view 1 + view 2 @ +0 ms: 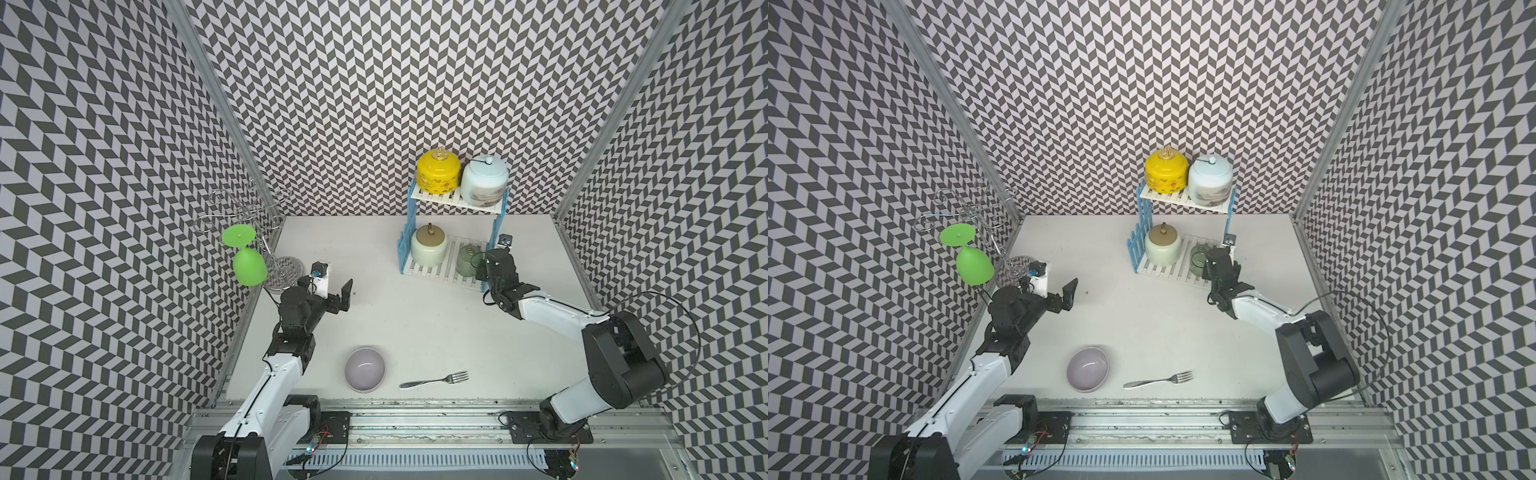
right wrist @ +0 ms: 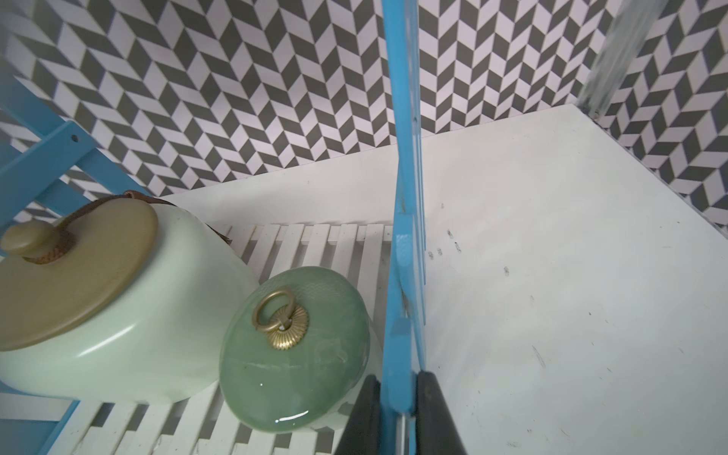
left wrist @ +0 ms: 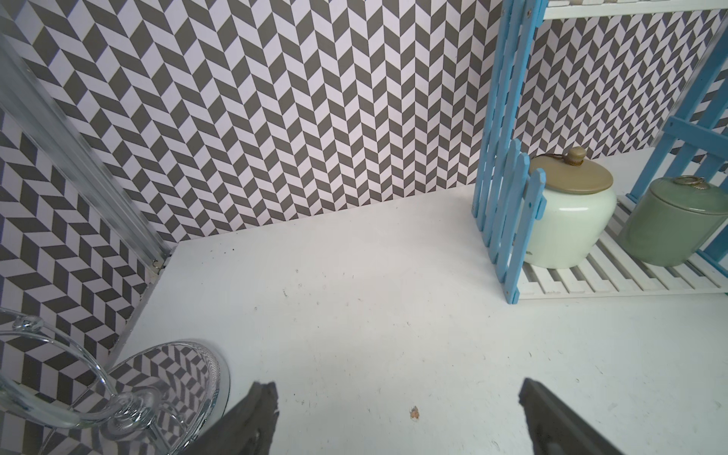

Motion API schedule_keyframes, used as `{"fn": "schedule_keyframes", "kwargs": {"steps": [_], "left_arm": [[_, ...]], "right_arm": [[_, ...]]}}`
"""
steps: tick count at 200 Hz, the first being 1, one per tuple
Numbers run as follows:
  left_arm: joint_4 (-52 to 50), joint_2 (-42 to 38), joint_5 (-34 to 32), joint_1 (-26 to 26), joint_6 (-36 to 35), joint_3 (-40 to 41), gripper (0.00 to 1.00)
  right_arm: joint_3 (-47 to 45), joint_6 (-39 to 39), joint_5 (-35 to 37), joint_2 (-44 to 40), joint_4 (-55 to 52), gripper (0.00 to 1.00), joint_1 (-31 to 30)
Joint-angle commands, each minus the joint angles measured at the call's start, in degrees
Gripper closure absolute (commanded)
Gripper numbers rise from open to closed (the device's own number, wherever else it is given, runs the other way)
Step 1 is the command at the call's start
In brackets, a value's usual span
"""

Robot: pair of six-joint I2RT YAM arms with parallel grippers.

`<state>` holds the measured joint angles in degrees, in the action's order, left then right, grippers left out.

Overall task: Remove the tea canisters from the shelf
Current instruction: Move the shelf to the center of the board.

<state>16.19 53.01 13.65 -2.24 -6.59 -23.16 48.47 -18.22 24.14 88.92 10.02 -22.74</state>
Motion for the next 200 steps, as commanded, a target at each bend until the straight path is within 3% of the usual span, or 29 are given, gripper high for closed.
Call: {"fn": "schedule_keyframes", "kwargs": {"steps": [1,75,139,200], "left_arm": [[0.47,-0.89,1.24,-0.40,-0.60,0.40,0.00],[-0.45,-0.76,0.90,-0.30,-0.36,-0.27,0.00],[0.07,-0.98,1.61,-0.40,-0.77,0.28,0.00],[-0.17,-0.64,1.80,-0.31,-0.64,0.00,0.00]], "right_arm": [[-0.65,5.56,-14.75,-1.47,5.54,0.96,-2.22],[0.37,8.81,-16.53,-0.35,5.59,0.97,-2.21],[-0.72,10.56,-23.20,-1.52,3.96,0.97,-2.29],[-0.87,7.84,-17.37,-2.53,2.95,0.97,-2.30]]}}
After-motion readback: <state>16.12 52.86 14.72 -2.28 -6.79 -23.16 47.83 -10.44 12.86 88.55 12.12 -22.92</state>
